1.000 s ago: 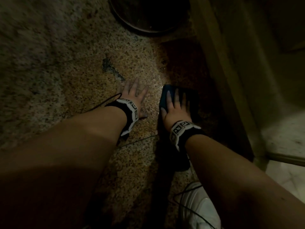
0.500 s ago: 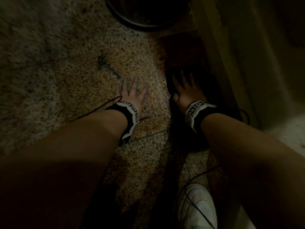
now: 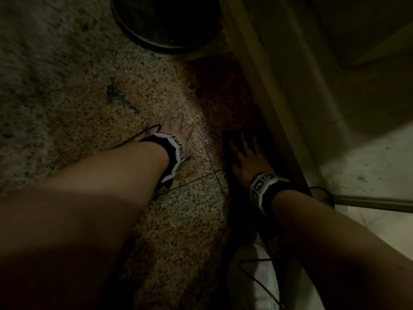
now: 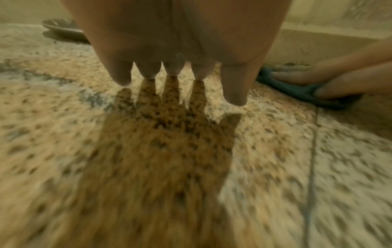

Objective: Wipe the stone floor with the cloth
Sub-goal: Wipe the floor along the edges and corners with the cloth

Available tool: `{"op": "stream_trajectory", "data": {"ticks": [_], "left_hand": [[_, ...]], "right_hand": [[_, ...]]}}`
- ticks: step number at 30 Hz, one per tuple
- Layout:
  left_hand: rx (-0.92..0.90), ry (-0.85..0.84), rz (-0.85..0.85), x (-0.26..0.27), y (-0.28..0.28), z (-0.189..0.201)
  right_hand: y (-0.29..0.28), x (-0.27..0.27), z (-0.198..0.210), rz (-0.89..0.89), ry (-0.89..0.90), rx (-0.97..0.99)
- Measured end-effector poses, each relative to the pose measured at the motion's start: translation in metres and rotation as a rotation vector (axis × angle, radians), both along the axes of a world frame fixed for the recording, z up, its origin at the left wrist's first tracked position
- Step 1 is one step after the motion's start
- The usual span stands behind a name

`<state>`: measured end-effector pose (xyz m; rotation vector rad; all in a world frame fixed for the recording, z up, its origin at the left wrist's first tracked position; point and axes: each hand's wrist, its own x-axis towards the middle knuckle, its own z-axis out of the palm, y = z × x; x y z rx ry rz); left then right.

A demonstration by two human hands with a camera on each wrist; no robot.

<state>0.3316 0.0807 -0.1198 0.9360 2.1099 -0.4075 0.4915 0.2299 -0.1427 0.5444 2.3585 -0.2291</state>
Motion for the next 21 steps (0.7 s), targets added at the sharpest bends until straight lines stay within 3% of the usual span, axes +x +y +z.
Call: {"op": "stream_trajectory", "data": {"ticks": [13,21], "left_hand": [[-0.052,0.004,-0.118,-0.008,-0.007,-0.01],[-0.031,-0.006,-0.089,-0.008,-0.01,-0.016]], "right_hand": [[0.033,-0.109,0.001,-0.034,0.042,-0.013],[0.033,-0.066,0.001,0.074,-0.002,0.023]]}}
